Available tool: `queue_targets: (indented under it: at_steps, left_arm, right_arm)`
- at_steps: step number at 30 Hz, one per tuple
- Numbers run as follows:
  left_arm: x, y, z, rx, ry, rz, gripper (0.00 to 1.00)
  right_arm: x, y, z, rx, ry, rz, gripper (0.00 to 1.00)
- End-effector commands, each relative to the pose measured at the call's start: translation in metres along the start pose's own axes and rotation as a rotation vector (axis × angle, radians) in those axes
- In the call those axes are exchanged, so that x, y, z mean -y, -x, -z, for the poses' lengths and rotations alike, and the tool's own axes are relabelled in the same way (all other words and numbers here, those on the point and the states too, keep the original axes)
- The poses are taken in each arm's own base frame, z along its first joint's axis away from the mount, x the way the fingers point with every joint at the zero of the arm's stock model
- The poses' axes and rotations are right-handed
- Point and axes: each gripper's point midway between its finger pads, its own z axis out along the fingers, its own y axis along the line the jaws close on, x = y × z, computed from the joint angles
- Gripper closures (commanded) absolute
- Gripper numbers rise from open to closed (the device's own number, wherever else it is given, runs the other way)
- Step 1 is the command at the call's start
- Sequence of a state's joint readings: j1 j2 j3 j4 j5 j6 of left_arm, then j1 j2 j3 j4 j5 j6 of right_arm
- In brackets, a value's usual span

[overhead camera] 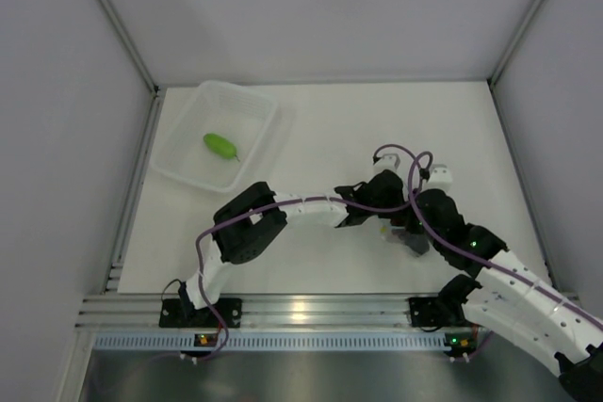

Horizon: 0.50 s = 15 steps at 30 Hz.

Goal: Open the zip-top bag and remove the fake food

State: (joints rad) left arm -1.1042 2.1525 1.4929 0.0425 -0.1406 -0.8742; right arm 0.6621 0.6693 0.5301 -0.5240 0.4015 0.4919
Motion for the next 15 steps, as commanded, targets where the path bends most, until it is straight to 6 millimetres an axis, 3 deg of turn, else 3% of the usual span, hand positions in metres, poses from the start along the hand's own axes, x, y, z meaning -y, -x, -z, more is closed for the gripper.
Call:
queue_targets:
  at_steps: [1,3,5,11,15]
  left_arm:
    - [0.017,0.003,-0.008,0.018,-0.061,0.020,0.81]
    - [0.015,0.005,-0.008,0.026,-0.054,0.019,0.96]
    - [0.013,0.007,-0.007,0.042,-0.041,0.017,1.00]
    - [0.008,0.018,0.002,0.077,-0.021,0.013,1.00]
    - [0.009,0.040,0.029,0.156,-0.014,0.012,1.00]
  right_arm:
    - [-0.011,0.004,0.002,0.009,0.059,-0.021,1.00]
    - [-0.012,0.004,0.002,0.011,0.062,-0.021,1.00]
    - [-0.012,0.005,0.003,0.017,0.065,-0.024,1.00]
    - [-0.012,0.005,0.004,0.019,0.070,-0.025,1.00]
    - [-0.015,0.007,0.004,0.025,0.087,-0.021,1.00]
